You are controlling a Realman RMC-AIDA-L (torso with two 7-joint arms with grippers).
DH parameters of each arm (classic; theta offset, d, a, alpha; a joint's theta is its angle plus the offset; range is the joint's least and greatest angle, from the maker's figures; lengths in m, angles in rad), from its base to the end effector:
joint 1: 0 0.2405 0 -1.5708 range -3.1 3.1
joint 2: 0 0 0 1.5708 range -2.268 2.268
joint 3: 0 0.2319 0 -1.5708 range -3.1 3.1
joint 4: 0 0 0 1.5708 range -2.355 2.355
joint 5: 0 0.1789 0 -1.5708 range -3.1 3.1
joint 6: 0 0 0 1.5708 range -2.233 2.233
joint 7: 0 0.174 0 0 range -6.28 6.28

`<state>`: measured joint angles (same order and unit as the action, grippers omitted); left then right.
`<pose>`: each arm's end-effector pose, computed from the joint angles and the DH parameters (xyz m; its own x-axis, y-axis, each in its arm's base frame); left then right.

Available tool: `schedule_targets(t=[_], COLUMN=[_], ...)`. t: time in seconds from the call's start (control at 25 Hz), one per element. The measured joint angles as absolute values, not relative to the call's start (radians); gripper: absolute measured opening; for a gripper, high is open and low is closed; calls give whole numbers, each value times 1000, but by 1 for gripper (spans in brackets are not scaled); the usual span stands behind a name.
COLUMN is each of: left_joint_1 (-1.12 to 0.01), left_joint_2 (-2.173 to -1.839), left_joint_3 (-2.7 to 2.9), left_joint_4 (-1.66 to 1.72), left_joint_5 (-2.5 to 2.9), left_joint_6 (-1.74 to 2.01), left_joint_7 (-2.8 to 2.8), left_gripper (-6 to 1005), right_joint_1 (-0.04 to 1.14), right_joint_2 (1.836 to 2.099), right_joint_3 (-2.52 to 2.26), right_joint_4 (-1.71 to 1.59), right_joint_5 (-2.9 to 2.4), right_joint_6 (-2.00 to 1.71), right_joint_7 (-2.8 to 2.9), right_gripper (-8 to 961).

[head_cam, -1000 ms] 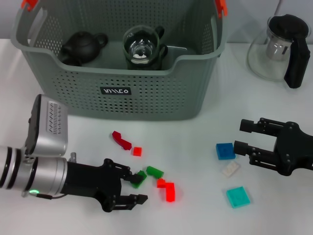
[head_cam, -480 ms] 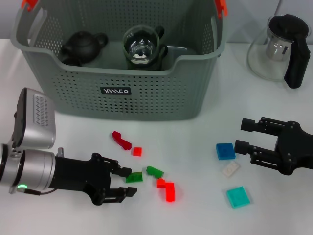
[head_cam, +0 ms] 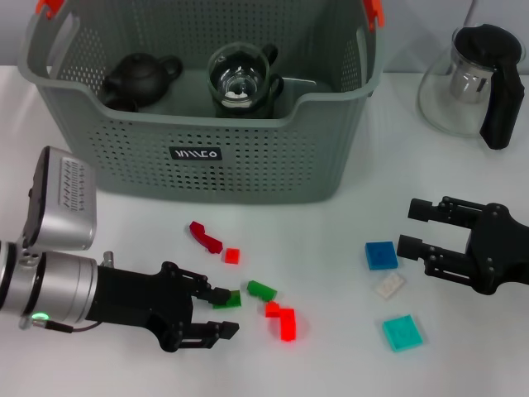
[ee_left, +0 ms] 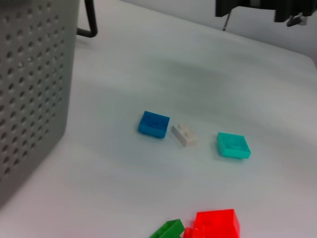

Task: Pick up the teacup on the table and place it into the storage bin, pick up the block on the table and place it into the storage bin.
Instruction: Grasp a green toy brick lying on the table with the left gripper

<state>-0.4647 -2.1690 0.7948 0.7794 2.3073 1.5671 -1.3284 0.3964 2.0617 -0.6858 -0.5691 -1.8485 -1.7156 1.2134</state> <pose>-0.2410 0.2562 -0.0594 0.9274 0.3199 0.1938 0.3363 -0.9399 -0.0580 0.2236 0.2621 -0.0049 0.7041 -0.2810 -0.6521 -0.4435 -0.8912 -0.0948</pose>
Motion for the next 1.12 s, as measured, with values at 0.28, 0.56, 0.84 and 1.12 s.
schedule_targets(t=[0.28, 0.56, 0.84, 1.12], left_joint_1=[-479, -484, -485, -485], left_joint_2=[-2170, -2169, -2170, -2168], left_joint_3=[798, 799, 799, 790], left_joint_4=[758, 749, 748, 774], left_joint_5=[2310, 2316, 2310, 2307], left_joint_6=[1534, 1501, 1465, 1443], left_joint_7=[-1330, -1340, -1354, -1401], left_gripper=[488, 487, 488, 491], right_joint_1=[403, 404, 405, 405], right_joint_2=[2062, 2062, 2063, 2063], right_joint_3=[-683, -683, -683, -683], right_joint_4=[-569, -569, -569, -569], right_joint_5=[-1847, -1847, -1849, -1849], right_joint_6=[-1716, -1717, -1715, -1715], right_joint_7=[1213, 1213, 1213, 1213], right_gripper=[665, 666, 666, 665])
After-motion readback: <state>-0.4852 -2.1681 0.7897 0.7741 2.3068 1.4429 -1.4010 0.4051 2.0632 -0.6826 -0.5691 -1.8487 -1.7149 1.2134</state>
